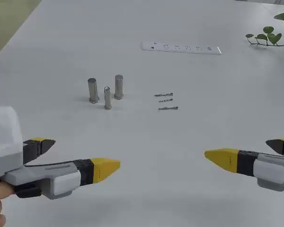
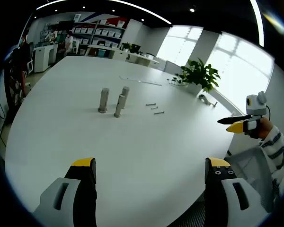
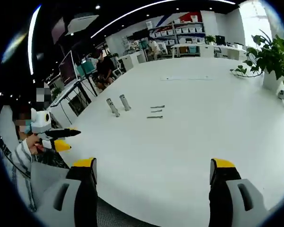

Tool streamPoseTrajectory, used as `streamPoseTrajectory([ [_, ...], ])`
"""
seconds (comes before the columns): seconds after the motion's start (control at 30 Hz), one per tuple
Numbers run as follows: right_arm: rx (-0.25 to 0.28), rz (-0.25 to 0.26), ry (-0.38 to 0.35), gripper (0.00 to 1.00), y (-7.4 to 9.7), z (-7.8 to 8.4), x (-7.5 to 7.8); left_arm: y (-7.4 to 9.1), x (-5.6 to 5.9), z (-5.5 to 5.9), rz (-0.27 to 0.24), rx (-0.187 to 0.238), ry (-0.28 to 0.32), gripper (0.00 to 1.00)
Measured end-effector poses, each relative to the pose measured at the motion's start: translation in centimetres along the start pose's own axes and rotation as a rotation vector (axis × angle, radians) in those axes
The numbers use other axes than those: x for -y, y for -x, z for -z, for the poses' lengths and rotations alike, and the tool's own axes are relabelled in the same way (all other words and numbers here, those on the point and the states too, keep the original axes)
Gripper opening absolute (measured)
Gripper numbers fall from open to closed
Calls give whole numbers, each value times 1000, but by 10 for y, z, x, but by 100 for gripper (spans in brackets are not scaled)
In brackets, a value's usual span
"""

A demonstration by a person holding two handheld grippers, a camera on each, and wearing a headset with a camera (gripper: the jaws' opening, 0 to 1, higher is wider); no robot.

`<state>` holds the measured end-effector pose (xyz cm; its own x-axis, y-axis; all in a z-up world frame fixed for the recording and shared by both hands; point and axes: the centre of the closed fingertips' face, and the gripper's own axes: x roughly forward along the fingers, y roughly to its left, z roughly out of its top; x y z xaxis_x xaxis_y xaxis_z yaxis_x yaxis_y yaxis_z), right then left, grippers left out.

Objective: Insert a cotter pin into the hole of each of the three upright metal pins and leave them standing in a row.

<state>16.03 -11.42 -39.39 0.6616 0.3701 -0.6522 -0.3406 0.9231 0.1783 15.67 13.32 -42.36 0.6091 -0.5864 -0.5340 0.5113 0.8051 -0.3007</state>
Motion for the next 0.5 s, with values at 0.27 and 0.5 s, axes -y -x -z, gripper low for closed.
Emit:
streamPoseTrajectory([
  [0.27, -3, -6, 8, 98, 0, 1, -3, 1, 1, 1, -14, -13, -14, 99],
  [0.5, -2, -1, 5, 97, 1, 3, -2, 3, 1, 0, -14, -11, -18, 98],
])
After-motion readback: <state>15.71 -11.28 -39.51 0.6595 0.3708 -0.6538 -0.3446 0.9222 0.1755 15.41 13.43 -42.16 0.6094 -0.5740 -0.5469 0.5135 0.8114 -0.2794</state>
